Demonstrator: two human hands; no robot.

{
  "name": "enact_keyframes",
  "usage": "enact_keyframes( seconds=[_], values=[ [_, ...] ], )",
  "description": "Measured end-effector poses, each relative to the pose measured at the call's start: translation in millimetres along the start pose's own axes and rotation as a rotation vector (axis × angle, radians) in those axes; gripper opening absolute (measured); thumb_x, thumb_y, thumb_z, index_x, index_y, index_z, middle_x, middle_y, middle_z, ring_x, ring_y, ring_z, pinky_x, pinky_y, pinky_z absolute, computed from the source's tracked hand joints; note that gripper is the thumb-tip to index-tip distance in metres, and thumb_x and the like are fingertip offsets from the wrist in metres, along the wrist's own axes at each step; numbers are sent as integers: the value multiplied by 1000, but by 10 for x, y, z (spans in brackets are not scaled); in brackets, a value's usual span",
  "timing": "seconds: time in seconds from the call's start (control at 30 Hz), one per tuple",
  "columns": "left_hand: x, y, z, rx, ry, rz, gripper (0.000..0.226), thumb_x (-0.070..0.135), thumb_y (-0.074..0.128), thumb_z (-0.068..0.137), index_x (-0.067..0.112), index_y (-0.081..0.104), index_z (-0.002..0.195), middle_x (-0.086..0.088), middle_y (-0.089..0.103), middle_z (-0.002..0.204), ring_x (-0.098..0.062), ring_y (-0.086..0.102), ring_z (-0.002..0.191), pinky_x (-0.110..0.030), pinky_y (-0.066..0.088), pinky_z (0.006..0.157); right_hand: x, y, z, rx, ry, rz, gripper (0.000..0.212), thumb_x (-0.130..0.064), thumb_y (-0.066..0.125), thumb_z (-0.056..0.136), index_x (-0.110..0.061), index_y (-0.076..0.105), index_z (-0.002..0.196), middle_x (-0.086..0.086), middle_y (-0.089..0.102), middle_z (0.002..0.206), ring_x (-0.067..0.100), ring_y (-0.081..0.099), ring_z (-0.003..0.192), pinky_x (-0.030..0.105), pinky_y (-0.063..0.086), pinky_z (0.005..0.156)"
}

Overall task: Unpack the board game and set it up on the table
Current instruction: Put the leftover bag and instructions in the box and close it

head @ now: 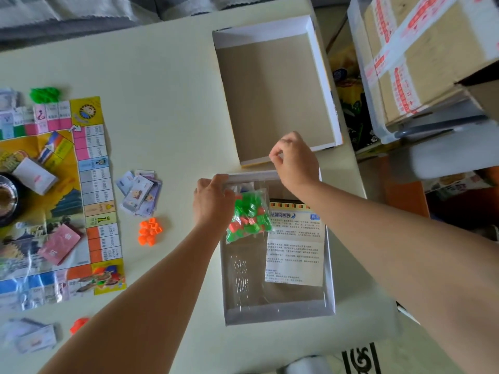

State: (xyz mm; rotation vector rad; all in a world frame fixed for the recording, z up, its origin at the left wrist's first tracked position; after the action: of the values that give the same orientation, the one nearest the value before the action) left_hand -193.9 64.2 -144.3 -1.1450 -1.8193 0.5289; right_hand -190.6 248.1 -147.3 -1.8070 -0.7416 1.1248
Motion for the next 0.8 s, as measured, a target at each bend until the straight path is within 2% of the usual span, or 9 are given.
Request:
enact_keyframes(
  seconds=[0.07, 0.13, 0.27, 0.37, 0.43, 0.53, 0.63, 0.7, 0.8],
  values=[
    [68, -35, -39, -26, 7, -6, 34, 18, 45, 97, 24, 57, 128, -11, 51, 123, -24, 51, 108, -29, 41, 80, -13, 10, -57, -175, -51, 65, 14, -8, 53, 92, -12, 66, 92, 5, 50, 135, 23, 57, 112, 28, 44, 77],
    [108, -31, -65, -71, 8, 3, 35, 16, 44, 95, 23, 59, 126, -14, 53, 122, -30, 52, 109, -34, 44, 88, -34, 61, -122, -351, -74, 49, 17, -13, 51, 95, -10, 67, 99, 4, 27, 156, 26, 51, 125, 34, 44, 93],
    [122, 46, 4, -106, -48, 22, 40, 17, 44, 94, 20, 51, 133, -13, 52, 126, -31, 50, 115, -35, 41, 92, -77, 206, -126, -489, -85, -31, 30, -22, 42, 100, 0, 62, 106, 3, 6, 161, 25, 47, 128, 30, 37, 84],
    [68, 117, 84, -144, -81, 24, 41, 20, 44, 95, 16, 48, 135, -13, 52, 125, -31, 52, 111, -37, 44, 91, -51, 328, -80, -533, -104, -97, 39, -24, 39, 102, 1, 51, 129, 3, 1, 162, 24, 38, 136, 33, 36, 97],
    [30, 154, 115, -156, -71, 36, 41, 23, 45, 94, 17, 51, 134, -12, 54, 122, -31, 55, 106, -41, 49, 91, -30, 385, -48, -540, -99, -125, 42, -24, 39, 102, 3, 46, 133, 3, 3, 162, 23, 32, 139, 35, 33, 104],
    [-18, 149, 156, -131, -61, 38, 40, 20, 48, 93, 17, 55, 132, -11, 55, 120, -30, 55, 105, -37, 49, 88, -19, 427, -6, -434, -77, -170, 42, -22, 45, 98, 0, 48, 133, 7, 29, 151, 26, 42, 129, 36, 37, 103],
    [-25, 116, 197, -141, -36, 63, 40, 18, 47, 91, 16, 56, 130, -13, 57, 117, -31, 57, 102, -34, 45, 79, -56, 376, 18, -204, -55, -52, 23, -12, 57, 91, -3, 64, 111, 7, 53, 120, 22, 55, 105, 27, 45, 85],
    [-20, 108, 201, -169, -32, 55, 40, 19, 44, 92, 16, 57, 130, -12, 59, 112, -29, 59, 94, -30, 45, 71, -118, 216, 7, 27, -49, 8, 6, -9, 65, 85, -5, 65, 90, 4, 57, 99, 17, 52, 88, 17, 35, 69],
    [41, 46, 173, -187, -53, 18, 37, 21, 43, 93, 17, 57, 127, -11, 61, 110, -27, 60, 88, -28, 41, 64, -177, -47, -2, 208, -1, 96, 24, -12, 73, 76, -9, 55, 91, -1, 50, 86, 15, 43, 79, 17, 22, 57]
  ],
)
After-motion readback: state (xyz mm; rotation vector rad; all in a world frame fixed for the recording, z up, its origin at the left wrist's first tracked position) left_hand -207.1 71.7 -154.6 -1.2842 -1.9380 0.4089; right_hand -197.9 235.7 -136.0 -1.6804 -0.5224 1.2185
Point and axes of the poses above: each hand's wrist, its own z-axis towards the middle knuckle, its own y-axis out of the palm, x = y × z, the point moved 2 cm from there along z, towards the middle knuckle
